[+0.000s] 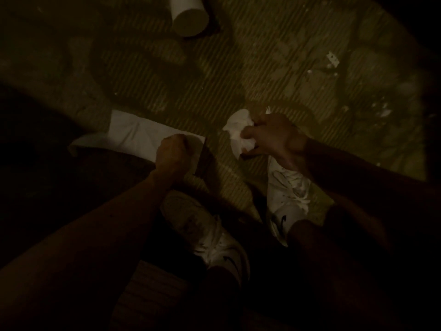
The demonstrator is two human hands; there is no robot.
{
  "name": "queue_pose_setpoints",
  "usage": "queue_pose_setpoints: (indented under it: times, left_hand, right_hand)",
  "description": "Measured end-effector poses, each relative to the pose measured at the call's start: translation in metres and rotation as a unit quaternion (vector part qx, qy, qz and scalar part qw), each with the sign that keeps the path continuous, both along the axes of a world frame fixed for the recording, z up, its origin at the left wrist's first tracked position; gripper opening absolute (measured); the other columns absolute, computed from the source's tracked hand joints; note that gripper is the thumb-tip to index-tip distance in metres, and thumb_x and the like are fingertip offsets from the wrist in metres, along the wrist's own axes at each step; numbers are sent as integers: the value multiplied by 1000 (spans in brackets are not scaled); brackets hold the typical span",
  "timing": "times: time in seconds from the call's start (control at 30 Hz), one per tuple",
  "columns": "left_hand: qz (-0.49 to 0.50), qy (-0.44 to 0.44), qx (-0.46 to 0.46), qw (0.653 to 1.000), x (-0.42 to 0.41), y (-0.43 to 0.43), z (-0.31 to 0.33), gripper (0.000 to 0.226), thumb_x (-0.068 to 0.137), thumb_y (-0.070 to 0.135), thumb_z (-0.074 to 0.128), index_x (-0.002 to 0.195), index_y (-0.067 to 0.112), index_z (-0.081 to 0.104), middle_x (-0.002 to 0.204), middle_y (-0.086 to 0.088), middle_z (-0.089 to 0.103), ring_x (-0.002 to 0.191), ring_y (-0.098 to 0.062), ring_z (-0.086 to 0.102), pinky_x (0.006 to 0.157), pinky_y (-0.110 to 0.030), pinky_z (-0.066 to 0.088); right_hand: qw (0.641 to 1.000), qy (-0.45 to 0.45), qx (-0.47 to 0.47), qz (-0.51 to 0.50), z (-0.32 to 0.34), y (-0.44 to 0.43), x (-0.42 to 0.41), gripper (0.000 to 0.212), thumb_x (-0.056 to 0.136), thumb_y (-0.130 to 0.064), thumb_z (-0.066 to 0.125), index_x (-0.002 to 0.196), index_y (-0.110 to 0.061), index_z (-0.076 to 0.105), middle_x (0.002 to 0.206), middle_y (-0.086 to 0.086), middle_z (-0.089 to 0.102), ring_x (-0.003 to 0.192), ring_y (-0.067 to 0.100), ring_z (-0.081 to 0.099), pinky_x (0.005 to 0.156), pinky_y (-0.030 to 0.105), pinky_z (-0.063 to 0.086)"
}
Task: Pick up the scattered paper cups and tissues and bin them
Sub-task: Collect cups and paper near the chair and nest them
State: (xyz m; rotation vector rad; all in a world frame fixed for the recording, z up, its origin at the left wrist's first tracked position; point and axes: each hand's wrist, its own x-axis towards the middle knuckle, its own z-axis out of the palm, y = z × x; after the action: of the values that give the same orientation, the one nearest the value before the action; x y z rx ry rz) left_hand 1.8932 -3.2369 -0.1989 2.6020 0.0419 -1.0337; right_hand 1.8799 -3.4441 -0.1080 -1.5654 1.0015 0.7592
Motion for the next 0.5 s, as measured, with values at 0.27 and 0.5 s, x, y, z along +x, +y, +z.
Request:
queue_pose_setpoints:
  times: [0.27,0.5]
  left_hand:
    - [-9,41,-87,995,8,6,107,14,95,27,64,94,13,61,119,-13,57,112,-28,54,92,-39,46]
    - [-14,44,-50,998,19,24,108,44,93,25,68,130,9,52,126,-15,59,114,-30,58,94,-42,49]
  right_hand:
    - [1000,-7,-14,-8,98,-2,-8,25,90,-7,64,113,3,64,103,18,68,86,23,66,65,26,54]
    - [999,-35,-1,31,104,16,2,29,91,-6,63,119,1,61,104,13,64,80,18,65,62,26,58]
